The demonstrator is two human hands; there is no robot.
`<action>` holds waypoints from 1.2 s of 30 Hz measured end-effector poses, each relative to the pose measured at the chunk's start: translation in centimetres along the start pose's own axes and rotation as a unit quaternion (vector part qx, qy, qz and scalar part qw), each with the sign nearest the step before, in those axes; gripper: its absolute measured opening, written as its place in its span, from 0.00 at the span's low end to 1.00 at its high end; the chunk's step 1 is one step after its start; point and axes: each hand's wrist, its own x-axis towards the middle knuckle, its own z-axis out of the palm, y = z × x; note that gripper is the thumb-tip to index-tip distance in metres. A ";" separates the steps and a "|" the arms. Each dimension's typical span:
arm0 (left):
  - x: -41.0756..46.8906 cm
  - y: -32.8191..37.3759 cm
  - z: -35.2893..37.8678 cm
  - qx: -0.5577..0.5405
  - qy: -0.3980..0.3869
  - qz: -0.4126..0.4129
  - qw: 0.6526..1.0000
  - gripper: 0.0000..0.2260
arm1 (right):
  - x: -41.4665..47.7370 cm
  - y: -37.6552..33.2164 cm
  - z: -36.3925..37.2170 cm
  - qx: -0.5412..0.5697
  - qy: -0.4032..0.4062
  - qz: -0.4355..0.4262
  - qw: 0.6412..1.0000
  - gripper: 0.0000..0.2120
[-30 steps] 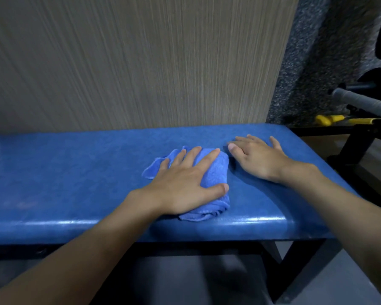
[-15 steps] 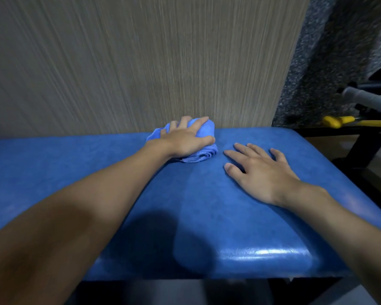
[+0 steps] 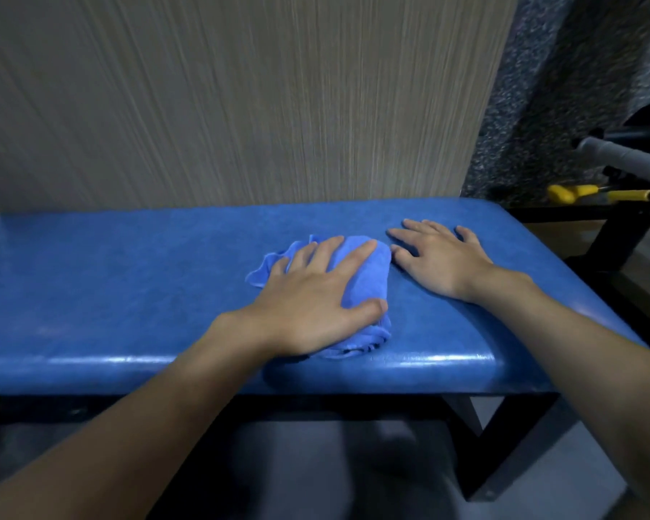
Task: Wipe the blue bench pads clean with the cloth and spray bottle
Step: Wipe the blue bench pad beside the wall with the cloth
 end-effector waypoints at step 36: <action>5.4 -2.6 -0.2 -0.021 0.016 -0.029 0.999 0.33 | 0.5 -0.7 -0.1 -0.013 -0.011 0.000 1.000 0.26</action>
